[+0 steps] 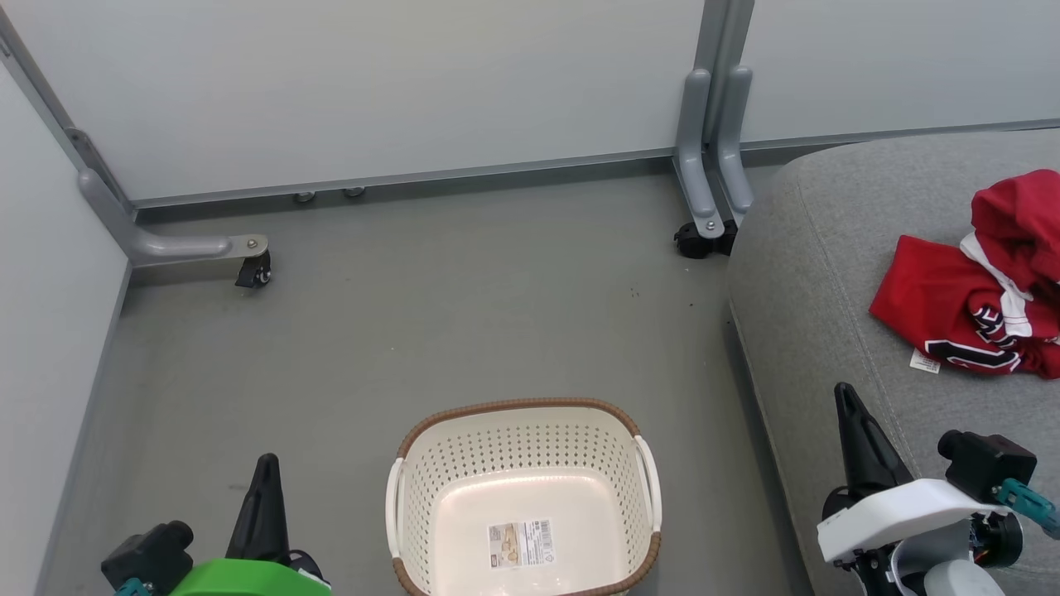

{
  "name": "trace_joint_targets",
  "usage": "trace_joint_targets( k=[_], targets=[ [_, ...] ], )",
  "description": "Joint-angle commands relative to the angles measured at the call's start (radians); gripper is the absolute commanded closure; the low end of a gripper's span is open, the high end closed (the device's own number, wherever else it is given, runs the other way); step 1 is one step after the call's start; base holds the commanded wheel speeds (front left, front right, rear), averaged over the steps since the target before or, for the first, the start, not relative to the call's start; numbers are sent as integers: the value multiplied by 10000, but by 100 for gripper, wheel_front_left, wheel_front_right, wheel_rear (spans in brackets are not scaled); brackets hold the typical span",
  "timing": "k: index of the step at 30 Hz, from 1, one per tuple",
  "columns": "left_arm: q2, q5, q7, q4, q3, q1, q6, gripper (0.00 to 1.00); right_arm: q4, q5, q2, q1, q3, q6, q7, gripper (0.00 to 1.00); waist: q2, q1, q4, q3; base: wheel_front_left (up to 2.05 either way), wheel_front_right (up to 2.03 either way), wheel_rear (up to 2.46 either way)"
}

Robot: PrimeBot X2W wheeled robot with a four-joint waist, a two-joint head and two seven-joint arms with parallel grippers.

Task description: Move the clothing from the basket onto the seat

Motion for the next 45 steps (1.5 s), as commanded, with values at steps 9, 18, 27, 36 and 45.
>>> trace_joint_targets(
  k=[9, 18, 27, 36, 45],
  targets=[
    [106, -1591, 406, -238, 174, -456, -7, 100, -67, 1749, 36, -390, -255, -3, 415, 100, 0, 0, -24, 17, 0, 0, 0],
    [128, -2780, 730, -277, 292, -592, -10, 100, -21, 3046, 109, -484, -419, -5, 752, 100, 0, 0, -47, 33, 0, 0, 0],
    [143, -3872, 1039, -308, 401, -711, -12, 100, 25, 4253, 174, -576, -571, -6, 1067, 100, 0, 0, -70, 49, 0, 0, 0],
    [152, -4872, 1331, -337, 512, -828, -15, 100, 67, 5343, 233, -651, -714, -6, 1353, 100, 0, 0, -93, 65, 0, 0, 0],
    [158, -5762, 1588, -366, 617, -938, -17, 100, 105, 6332, 293, -732, -840, -8, 1613, 100, 0, 0, -115, 81, 0, 0, 0]
  ],
)
